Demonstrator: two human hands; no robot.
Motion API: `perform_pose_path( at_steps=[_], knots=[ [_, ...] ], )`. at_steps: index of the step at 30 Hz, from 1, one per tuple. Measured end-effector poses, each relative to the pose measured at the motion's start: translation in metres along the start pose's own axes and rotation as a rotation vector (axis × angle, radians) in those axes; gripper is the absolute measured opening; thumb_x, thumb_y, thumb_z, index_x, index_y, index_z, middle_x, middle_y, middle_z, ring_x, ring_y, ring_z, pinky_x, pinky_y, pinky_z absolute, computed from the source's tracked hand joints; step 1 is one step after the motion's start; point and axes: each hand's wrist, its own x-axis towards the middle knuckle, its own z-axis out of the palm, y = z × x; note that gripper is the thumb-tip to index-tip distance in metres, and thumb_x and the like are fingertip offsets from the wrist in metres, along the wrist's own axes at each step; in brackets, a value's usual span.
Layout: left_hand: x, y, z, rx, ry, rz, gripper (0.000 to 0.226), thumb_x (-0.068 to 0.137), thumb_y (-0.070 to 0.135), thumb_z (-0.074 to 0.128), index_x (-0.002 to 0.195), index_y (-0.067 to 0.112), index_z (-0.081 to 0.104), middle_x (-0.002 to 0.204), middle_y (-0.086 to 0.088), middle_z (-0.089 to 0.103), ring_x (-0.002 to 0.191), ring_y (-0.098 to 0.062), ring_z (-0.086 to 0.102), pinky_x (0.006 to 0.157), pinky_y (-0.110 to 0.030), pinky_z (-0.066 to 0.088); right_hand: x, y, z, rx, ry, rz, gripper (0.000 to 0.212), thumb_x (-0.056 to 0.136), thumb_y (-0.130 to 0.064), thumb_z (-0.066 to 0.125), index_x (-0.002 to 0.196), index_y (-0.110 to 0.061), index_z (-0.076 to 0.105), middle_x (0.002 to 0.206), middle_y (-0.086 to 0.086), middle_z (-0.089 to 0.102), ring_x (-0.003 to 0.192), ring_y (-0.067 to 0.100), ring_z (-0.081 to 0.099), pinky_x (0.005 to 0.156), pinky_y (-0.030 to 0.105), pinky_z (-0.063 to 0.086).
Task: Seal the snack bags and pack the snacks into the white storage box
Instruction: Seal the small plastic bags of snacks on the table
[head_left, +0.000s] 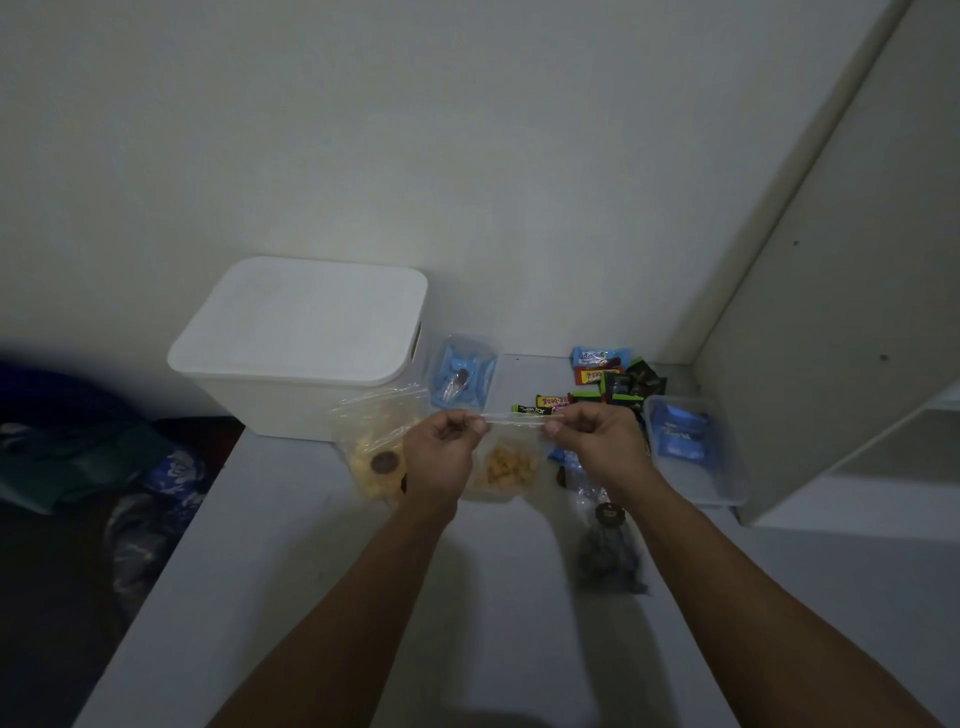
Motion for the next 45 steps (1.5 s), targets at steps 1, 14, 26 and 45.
perform_pose_path(
  at_steps=[1, 14, 26, 45],
  knots=[
    [0.001, 0.001, 0.000, -0.007, -0.031, -0.023, 0.015, 0.078, 0.001, 0.071, 0.070, 0.013, 0.071, 0.074, -0.011, 0.071, 0.074, -0.023, 0.066, 0.086, -0.054, 0.055, -0.001, -0.002, -0.001, 0.023, 0.002, 0.015, 0.010, 0.081, -0.003, 0.070, 0.076, -0.012, 0.071, 0.075, 0.004, 0.073, 0.069, 0.009, 0.068, 0.063, 0.021, 0.057],
    [-0.008, 0.026, 0.004, 0.033, -0.138, -0.069, 0.016, 0.079, 0.002, 0.068, 0.070, 0.014, 0.070, 0.076, -0.010, 0.068, 0.080, -0.027, 0.063, 0.088, -0.054, 0.054, -0.005, -0.015, 0.000, 0.188, 0.007, 0.066, 0.006, 0.082, 0.004, 0.065, 0.087, 0.008, 0.066, 0.084, 0.022, 0.070, 0.076, 0.027, 0.069, 0.066, 0.023, 0.059],
    [-0.016, 0.029, 0.010, 0.158, -0.155, -0.020, 0.006, 0.081, 0.008, 0.070, 0.086, 0.005, 0.071, 0.086, -0.015, 0.072, 0.083, -0.027, 0.068, 0.085, -0.047, 0.056, -0.003, -0.021, 0.014, 0.063, 0.001, 0.019, 0.002, 0.085, 0.002, 0.064, 0.084, 0.002, 0.066, 0.074, 0.017, 0.069, 0.061, 0.013, 0.071, 0.063, 0.024, 0.058],
    [-0.017, 0.030, 0.011, 0.208, -0.108, 0.021, 0.005, 0.080, 0.004, 0.070, 0.084, 0.003, 0.072, 0.083, -0.016, 0.072, 0.078, -0.022, 0.066, 0.079, -0.038, 0.056, -0.001, -0.028, 0.013, -0.224, -0.133, -0.046, 0.005, 0.081, -0.015, 0.072, 0.079, -0.011, 0.070, 0.074, 0.003, 0.069, 0.067, 0.009, 0.061, 0.063, 0.023, 0.050]
  ],
)
